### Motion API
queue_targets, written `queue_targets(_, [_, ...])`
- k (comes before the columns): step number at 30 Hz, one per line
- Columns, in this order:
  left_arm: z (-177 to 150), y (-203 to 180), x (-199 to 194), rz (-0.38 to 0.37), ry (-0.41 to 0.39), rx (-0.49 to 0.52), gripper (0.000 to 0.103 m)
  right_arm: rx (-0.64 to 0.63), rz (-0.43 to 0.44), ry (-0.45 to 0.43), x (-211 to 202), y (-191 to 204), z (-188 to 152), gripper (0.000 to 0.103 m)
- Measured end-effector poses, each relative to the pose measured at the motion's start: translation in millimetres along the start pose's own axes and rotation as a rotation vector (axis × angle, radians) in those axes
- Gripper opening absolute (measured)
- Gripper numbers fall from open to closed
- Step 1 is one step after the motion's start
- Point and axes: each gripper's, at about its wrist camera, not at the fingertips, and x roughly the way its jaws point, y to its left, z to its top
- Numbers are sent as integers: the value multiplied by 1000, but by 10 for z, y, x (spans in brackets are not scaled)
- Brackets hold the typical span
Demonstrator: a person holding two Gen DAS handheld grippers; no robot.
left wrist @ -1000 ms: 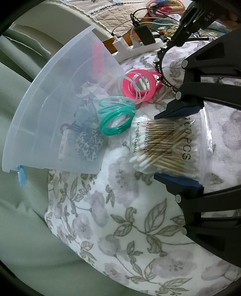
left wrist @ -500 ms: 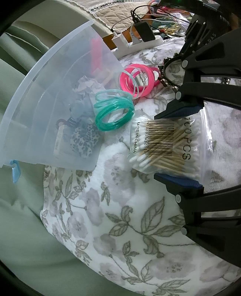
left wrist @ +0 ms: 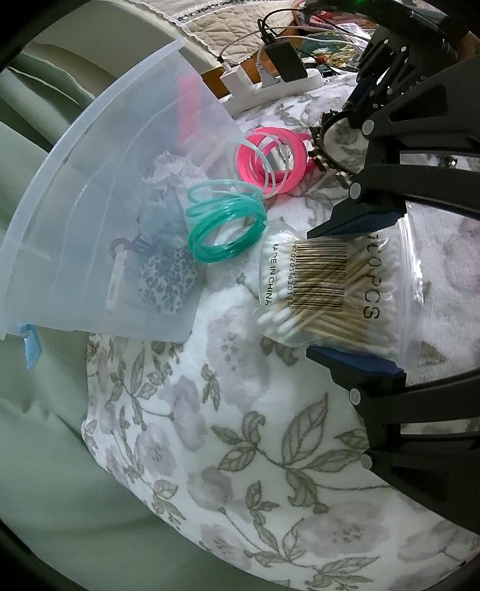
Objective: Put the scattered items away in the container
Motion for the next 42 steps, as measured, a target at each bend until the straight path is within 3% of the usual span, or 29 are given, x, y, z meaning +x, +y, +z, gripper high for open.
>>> queue_targets(19, [104,-26,-407,-39,-97,-6,56,-31,-26,-271,-904,87,240,17])
queue_targets(26, [197,-47,-693,-66,-170,-2,56,-39,-42,-388,-1336,120,360,17])
queue_targets(42, [870,-342,-1184,-101,-274,126,56,-47,-80,-593,-1983,132,1091,17])
